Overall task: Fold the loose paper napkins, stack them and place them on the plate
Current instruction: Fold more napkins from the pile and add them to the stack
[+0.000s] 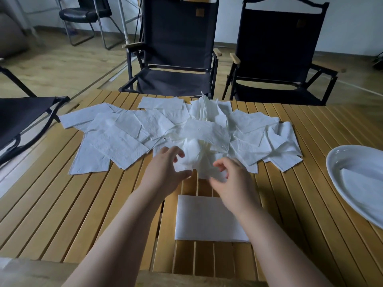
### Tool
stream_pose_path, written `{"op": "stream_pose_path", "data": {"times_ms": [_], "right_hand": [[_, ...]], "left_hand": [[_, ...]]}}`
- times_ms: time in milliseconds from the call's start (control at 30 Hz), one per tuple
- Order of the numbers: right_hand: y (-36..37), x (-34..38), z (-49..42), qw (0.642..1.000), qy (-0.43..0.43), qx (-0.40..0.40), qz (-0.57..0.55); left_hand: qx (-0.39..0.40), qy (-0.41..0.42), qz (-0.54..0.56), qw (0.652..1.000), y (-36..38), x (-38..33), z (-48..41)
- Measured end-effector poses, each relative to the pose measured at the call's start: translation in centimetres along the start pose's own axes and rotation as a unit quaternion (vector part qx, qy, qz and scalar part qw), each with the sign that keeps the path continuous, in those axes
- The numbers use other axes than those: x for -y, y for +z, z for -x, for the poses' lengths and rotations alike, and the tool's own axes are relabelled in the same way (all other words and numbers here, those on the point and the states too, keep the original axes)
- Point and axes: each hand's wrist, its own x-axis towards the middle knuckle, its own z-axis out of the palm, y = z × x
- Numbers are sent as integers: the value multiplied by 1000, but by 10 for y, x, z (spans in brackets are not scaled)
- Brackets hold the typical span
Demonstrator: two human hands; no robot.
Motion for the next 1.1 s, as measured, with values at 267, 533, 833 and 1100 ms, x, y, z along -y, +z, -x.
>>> {"op": "stream_pose_path", "data": {"times_ms": [267, 533, 833, 1100], "right_hand": [[28, 17, -12, 998, 13, -23, 48], [39, 12, -14, 996, 23, -59, 56], [18, 5, -1, 995, -42, -89, 15], [-8, 9, 6, 987, -68, -117, -88]], "left_hand": [[-3, 81, 34, 996, 11, 3, -9], [-24, 101, 80, 991, 8, -5, -9], [-37, 139, 126, 982, -8, -18, 8], [-14, 192, 178, 965, -7, -33, 14]]}}
